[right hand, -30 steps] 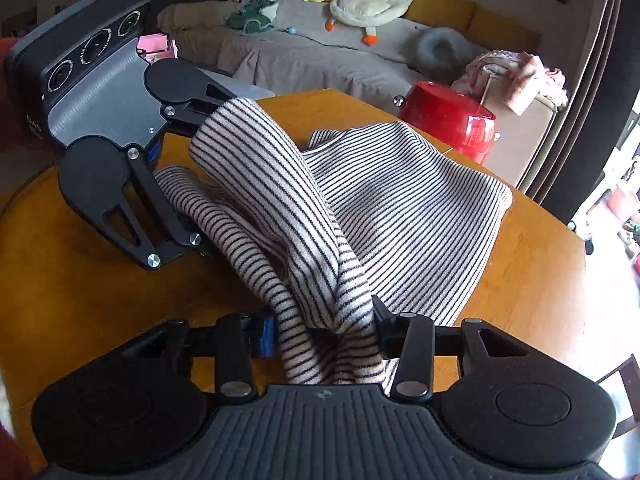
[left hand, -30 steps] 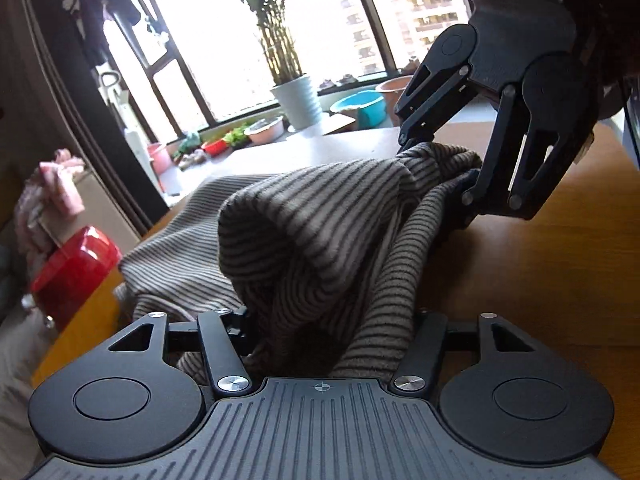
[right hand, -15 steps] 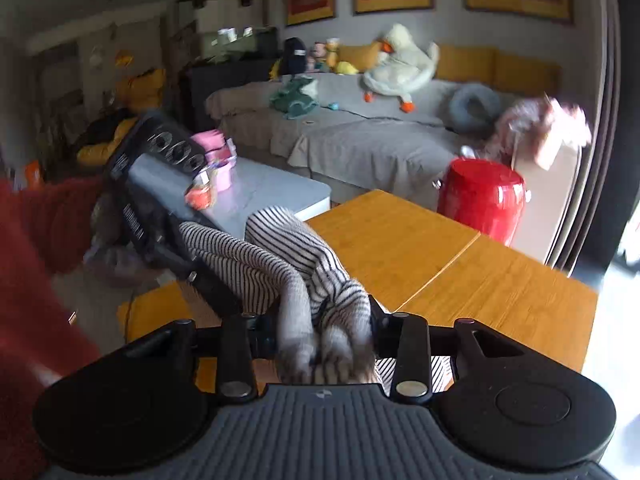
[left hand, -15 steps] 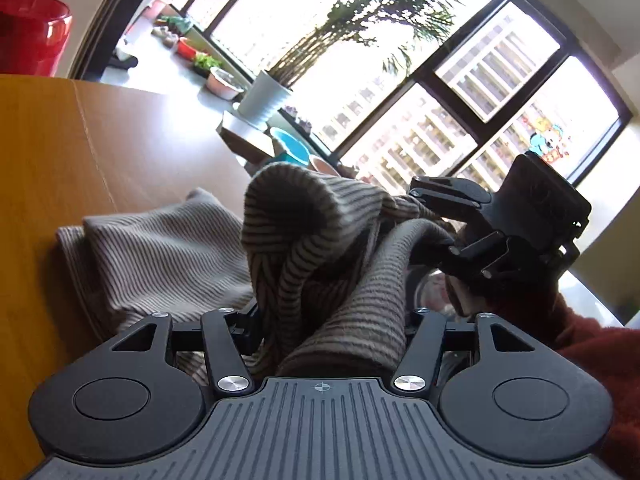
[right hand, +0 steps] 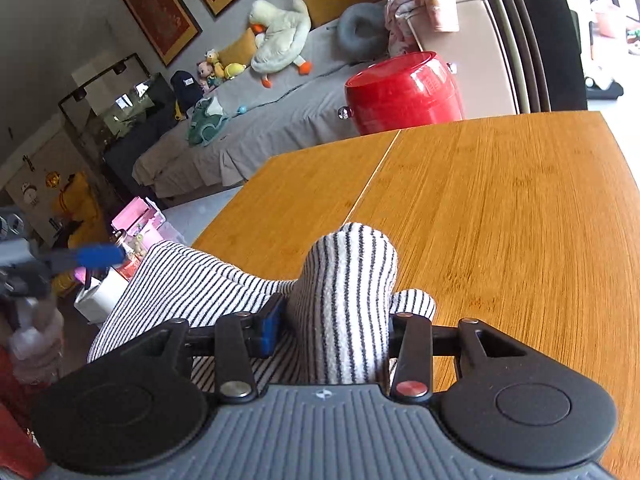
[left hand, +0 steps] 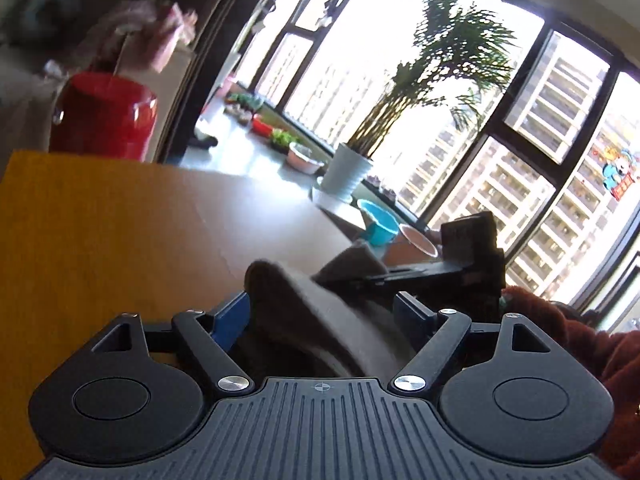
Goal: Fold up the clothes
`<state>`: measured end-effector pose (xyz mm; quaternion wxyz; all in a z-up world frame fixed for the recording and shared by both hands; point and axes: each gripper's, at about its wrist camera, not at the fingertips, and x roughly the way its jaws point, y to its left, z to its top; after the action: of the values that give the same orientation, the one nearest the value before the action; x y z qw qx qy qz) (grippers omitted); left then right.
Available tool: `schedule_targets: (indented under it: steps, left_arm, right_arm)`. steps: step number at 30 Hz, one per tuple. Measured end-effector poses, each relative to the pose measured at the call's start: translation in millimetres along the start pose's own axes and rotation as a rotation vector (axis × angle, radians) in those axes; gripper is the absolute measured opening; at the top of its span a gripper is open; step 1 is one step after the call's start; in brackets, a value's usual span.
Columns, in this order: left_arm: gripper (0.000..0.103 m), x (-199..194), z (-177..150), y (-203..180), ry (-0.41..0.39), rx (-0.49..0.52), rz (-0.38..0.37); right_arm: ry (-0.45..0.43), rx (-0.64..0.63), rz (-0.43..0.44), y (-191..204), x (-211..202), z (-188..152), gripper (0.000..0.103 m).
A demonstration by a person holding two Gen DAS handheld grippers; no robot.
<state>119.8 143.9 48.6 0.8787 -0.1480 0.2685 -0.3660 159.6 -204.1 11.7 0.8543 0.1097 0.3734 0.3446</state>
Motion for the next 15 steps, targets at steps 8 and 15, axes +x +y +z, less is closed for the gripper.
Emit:
schedule_targets:
  steps: [8,15]
  left_arm:
    - [0.063,88,-21,-28,0.128,0.127,0.145]
    - [0.064,77,-28,-13,0.104,0.068,0.15]
  right_arm:
    - [-0.05,-0.115,-0.106,23,-29,10,0.063]
    - [-0.13,-0.099,-0.195,18,-66,0,0.03]
